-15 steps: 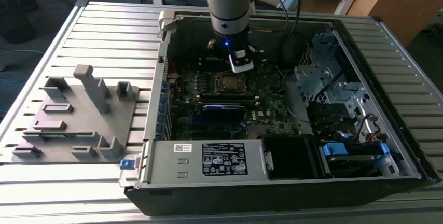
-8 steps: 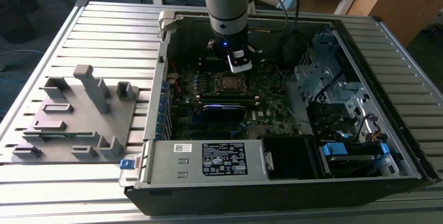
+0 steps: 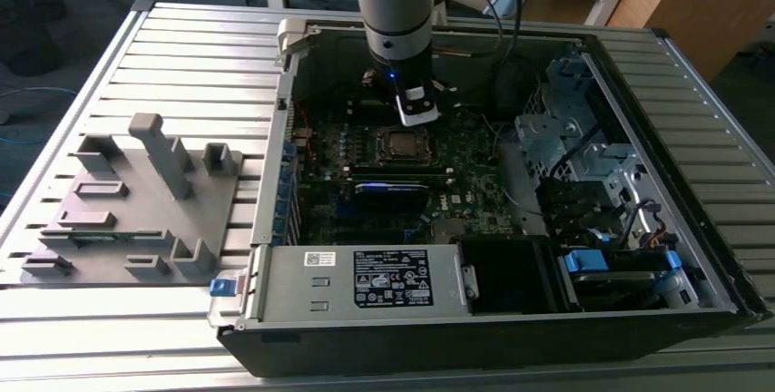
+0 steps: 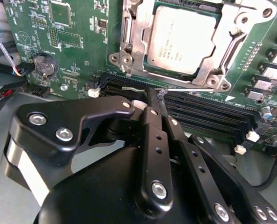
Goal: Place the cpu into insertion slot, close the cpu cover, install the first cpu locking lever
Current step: 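Close the cpu cover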
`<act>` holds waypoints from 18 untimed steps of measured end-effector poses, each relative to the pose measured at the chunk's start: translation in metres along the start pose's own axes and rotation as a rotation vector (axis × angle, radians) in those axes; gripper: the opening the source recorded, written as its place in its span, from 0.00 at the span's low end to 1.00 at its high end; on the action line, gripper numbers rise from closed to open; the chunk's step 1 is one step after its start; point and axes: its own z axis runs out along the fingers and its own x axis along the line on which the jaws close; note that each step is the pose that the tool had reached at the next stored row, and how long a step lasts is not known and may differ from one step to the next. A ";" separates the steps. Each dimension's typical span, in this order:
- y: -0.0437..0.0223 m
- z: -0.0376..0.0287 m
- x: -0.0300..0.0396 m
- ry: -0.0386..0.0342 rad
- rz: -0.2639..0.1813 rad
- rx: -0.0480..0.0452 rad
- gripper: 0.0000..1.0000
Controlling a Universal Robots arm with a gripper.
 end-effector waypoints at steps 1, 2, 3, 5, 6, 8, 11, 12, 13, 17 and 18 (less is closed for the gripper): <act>-0.0001 0.0002 0.0000 -0.0014 0.002 0.0025 0.10; -0.0002 0.0005 0.0000 -0.0027 0.003 0.0045 0.10; -0.0002 0.0008 0.0001 -0.0037 0.005 0.0060 0.10; -0.0003 0.0008 0.0001 -0.0046 0.007 0.0077 0.10; -0.0003 0.0008 0.0001 -0.0047 0.007 0.0078 0.10; -0.0003 0.0009 0.0001 -0.0048 0.007 0.0078 0.10; -0.0006 0.0018 0.0003 -0.0102 0.007 0.0064 0.10; -0.0007 0.0022 0.0003 -0.0135 0.007 0.0059 0.10; -0.0008 0.0025 0.0003 -0.0170 0.008 0.0056 0.10; -0.0012 0.0037 0.0006 -0.0319 0.012 0.0059 0.10; -0.0014 0.0041 0.0009 -0.0365 0.014 0.0064 0.10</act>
